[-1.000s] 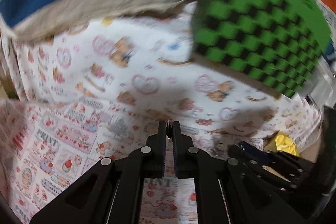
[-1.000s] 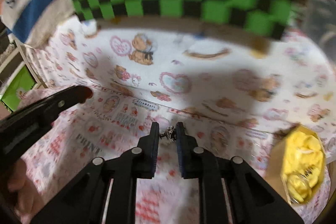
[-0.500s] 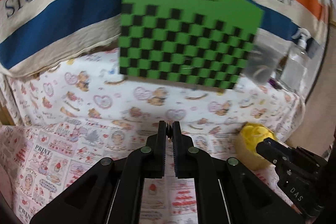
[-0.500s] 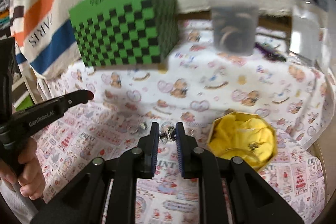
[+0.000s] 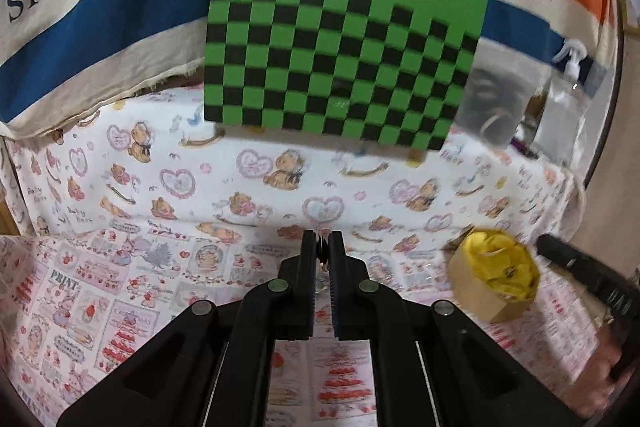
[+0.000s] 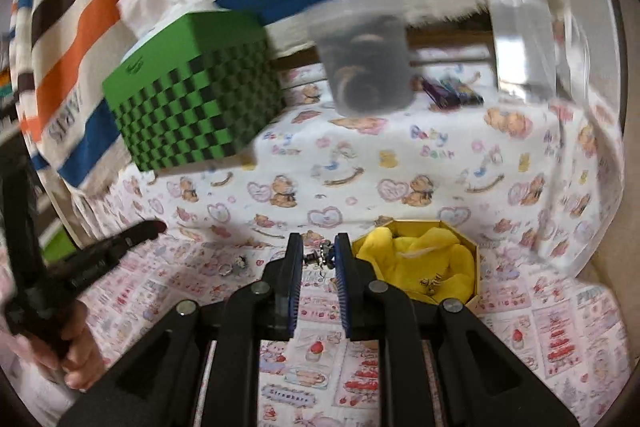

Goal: Organize jewelry
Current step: 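Carry both pieces over the yellow-lined box and open both tools to drop them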

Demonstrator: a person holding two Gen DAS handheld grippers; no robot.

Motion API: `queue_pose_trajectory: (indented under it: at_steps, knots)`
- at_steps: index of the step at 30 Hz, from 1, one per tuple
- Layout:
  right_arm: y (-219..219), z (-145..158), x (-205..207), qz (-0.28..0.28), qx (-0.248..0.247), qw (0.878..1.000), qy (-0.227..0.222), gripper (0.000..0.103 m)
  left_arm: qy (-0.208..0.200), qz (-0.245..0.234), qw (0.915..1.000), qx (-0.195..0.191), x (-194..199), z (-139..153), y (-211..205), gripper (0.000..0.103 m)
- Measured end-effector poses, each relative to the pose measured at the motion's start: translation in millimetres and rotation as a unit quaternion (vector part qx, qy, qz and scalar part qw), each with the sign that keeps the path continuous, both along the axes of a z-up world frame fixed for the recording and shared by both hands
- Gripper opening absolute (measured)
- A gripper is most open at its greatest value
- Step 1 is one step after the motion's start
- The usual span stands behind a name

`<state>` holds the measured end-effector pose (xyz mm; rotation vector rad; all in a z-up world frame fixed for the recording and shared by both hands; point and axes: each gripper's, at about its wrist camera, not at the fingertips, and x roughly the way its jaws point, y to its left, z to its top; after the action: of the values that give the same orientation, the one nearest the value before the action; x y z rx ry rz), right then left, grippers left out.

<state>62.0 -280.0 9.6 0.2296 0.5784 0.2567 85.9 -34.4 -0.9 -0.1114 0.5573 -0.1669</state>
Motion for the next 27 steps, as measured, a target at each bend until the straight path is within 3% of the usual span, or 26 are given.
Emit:
queue_pose_trajectory:
  at_steps: [6, 19, 27]
  knots:
    - [-44.2, -8.3, 14.2, -0.035, 0.073, 0.996, 0.037, 0.015, 0.015, 0.015, 0.9998, 0.003, 9.3, -9.3, 9.1, 0.005]
    - [-74.2, -20.2, 24.2, -0.059, 0.113, 0.990, 0.064, 0.015, 0.019, 0.006, 0.9994, 0.027, 7.5, -14.7, -1.9, 0.005]
    - [-88.0, -28.5, 28.7, -0.073, 0.135, 0.984, 0.085, 0.015, -0.006, -0.057, 0.9976, 0.039, -8.8, 11.0, -42.8, 0.005]
